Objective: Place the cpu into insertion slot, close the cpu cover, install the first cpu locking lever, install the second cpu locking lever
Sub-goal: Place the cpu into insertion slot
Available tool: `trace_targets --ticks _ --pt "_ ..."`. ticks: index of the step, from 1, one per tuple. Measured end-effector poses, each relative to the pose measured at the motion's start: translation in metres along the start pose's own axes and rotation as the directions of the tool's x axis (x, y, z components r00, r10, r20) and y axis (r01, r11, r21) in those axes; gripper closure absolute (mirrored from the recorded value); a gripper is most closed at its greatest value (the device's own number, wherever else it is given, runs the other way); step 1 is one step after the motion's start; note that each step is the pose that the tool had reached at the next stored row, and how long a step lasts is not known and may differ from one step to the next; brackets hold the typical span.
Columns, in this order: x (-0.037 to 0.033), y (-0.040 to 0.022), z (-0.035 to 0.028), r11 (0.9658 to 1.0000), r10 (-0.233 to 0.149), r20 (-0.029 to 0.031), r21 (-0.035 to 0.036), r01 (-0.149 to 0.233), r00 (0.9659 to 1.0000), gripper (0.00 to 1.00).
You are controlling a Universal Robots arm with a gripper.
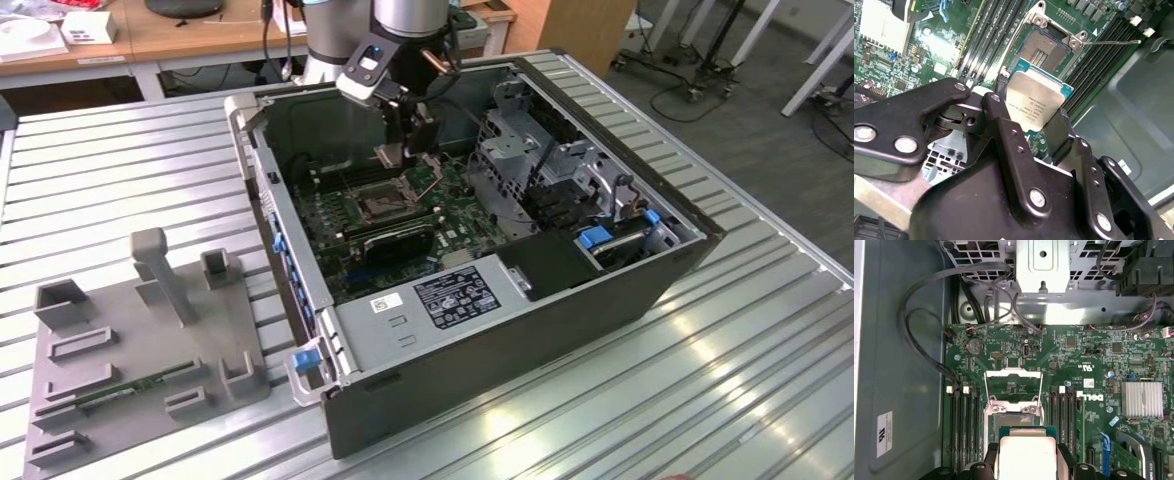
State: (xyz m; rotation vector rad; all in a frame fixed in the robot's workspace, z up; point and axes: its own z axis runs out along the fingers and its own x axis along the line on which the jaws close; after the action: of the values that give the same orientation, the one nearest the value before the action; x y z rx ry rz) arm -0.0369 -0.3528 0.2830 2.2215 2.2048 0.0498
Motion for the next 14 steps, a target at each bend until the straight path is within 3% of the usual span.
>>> trace_targets --ticks 11,14 --pt "0.0021 -0.0007 0.0201 1.0 0.003 0.0001 -0.0002 -0.003 1.0 0.46" --pt "0.002 -0.0008 0.0239 0.9997 0.023 0.0008 -0.0004 -0.023 0.9997 0.46"
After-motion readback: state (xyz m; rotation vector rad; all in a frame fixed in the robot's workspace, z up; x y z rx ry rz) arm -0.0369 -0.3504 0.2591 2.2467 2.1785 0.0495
